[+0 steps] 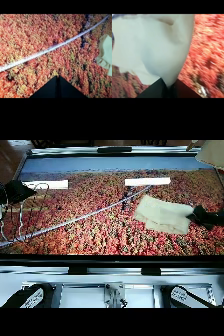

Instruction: Fold the shirts.

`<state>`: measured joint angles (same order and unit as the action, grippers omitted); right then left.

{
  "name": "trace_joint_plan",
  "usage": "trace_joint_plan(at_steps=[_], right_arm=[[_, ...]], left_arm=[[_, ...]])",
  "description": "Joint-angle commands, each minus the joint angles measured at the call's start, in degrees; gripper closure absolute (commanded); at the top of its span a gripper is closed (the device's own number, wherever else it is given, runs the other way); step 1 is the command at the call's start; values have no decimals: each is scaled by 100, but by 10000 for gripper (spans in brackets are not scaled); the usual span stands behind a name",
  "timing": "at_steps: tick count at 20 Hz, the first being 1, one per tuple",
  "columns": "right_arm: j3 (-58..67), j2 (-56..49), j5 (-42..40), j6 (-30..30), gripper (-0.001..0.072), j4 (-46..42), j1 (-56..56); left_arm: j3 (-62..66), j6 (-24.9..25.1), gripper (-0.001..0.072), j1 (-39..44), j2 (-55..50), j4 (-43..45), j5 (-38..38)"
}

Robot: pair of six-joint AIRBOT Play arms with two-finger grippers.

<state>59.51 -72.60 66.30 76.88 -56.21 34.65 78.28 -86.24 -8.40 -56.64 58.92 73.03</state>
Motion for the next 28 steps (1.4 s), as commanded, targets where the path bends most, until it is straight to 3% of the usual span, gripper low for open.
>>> trace_joint_plan(at_steps=[1,9,10,12,17,20,22,23,25,26,27,28], right_arm=[[-472,581,1169,540,646,-1762,1139],[-2907,1941,1095,1469,645,-2245,1775],[-3091,2122,1069,1703,607,-2367,1773],[-3185,2404,1174,1991,205,-2553,1773],[-1950,2758,1388,2492,206,-3456,1773],[-323,2684,52,2492,230,-3141,1266],[468,2487,-955,2282,230,-3077,181],[719,2343,-1228,1961,230,-3086,-525],[953,1908,-1147,1858,230,-3407,-2240],[953,1622,-925,2100,230,-3654,-3158],[960,1272,-656,2640,214,-3838,-3917],[1005,916,-343,3115,171,-3692,-4360]], left_arm=[[0,4,677,-2,4,-4,11],[0,116,677,444,7,0,7],[0,116,677,501,4,0,4],[0,116,677,557,4,0,4],[2,177,677,555,-11,22,-262],[48,326,679,643,-227,422,-439],[179,212,680,975,-584,1672,-326],[254,-90,680,1231,-833,2586,-162],[260,-691,678,1753,-1325,4203,219],[258,-776,663,1945,-1580,4374,468],[247,-787,492,2085,-1786,4225,691],[197,-1019,134,2223,-1937,4015,894]])
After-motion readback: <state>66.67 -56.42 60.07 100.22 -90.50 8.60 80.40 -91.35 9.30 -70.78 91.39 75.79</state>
